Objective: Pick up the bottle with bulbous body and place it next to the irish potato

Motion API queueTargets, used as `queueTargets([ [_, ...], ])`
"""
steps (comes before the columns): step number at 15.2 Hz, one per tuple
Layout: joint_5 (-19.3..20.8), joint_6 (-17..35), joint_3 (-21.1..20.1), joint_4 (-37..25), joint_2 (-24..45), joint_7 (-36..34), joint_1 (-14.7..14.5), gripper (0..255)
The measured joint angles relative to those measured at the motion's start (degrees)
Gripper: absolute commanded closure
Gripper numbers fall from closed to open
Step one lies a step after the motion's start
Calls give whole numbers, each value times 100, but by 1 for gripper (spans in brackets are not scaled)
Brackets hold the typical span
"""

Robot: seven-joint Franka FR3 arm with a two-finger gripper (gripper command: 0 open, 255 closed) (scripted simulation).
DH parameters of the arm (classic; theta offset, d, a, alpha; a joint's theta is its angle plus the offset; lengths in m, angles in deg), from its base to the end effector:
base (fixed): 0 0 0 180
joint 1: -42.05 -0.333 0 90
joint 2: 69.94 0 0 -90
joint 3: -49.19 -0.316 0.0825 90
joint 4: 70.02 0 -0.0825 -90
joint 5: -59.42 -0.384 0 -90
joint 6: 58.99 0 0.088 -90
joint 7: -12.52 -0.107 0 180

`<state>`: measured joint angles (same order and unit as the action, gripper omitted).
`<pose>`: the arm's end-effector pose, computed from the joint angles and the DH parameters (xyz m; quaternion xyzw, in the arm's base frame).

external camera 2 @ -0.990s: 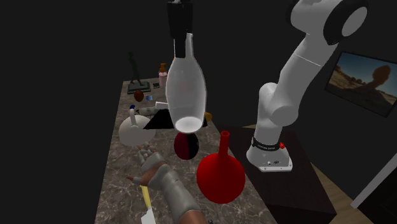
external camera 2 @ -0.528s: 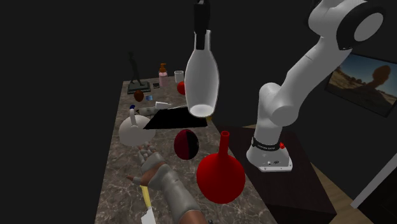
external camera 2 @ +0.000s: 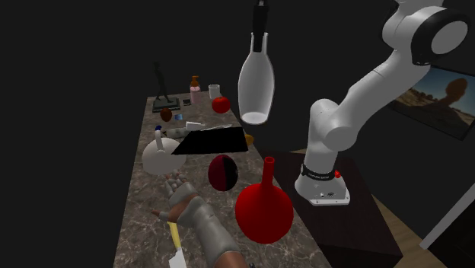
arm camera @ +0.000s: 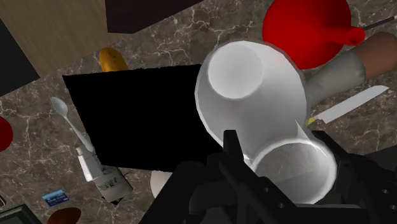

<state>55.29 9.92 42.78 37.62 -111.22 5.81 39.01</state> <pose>0.2580 0.0763 0.7491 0.9995 0.0245 0.0204 0.0009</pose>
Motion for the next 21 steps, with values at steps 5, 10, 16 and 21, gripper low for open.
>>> queueTargets([
  [5, 429, -202, 643, 211, -391, 690, 34, 255],
  [10, 708, -169, 1004, 532, -688, 1076, 58, 255],
  [16, 739, 183, 1032, 1215, -1016, 1087, 69, 255],
  [21, 747, 500, 1038, 1778, -1262, 1073, 78, 255],
])
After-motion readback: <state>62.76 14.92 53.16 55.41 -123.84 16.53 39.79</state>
